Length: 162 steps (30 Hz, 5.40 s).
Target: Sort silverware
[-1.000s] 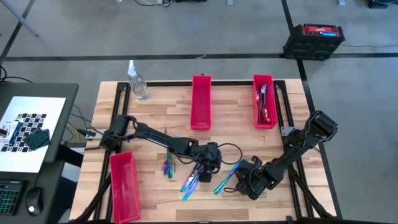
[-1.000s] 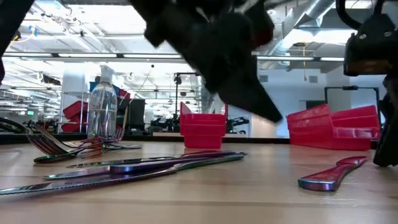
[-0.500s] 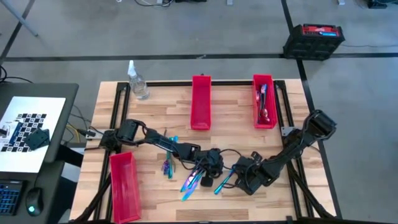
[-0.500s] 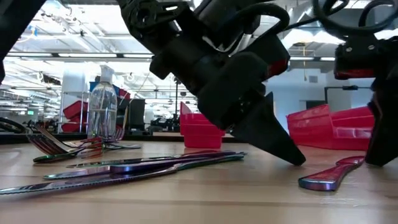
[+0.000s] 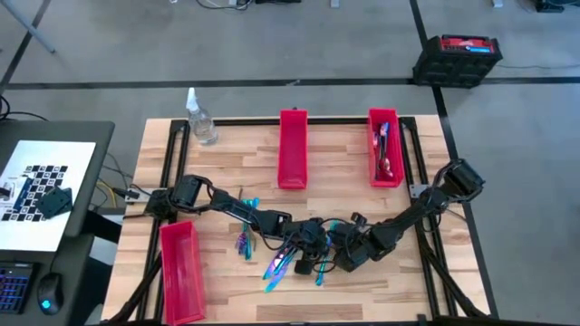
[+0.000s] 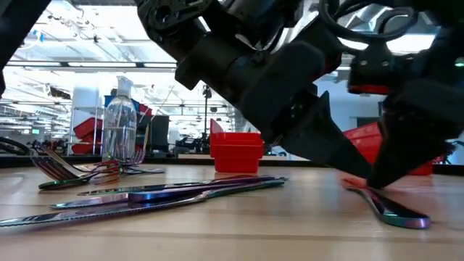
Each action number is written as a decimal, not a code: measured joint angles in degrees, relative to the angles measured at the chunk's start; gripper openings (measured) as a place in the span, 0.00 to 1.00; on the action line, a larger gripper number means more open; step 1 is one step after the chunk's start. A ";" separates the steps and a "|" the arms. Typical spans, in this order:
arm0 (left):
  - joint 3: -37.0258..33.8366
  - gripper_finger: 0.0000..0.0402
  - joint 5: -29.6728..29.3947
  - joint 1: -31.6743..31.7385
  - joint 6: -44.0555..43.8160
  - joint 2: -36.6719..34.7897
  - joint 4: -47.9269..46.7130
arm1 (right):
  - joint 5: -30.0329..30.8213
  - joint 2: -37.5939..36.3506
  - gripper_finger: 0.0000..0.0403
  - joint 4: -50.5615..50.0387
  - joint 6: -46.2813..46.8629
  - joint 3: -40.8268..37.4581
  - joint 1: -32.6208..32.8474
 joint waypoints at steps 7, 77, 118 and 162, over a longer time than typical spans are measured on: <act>-0.02 0.00 -0.37 0.06 2.78 -0.07 -0.44 | -0.47 0.06 0.40 3.19 -6.27 -0.04 -2.71; 6.14 0.33 -9.61 4.37 69.57 -0.33 -21.69 | 2.55 -3.13 0.40 11.41 42.04 -6.39 1.50; 5.92 0.30 -1.23 6.46 79.19 1.41 -18.26 | -7.41 -2.93 0.00 29.44 31.51 -13.92 -6.05; 10.19 0.20 -2.26 7.54 40.16 -4.82 -26.70 | -8.65 -17.62 0.00 28.10 14.57 -16.66 6.19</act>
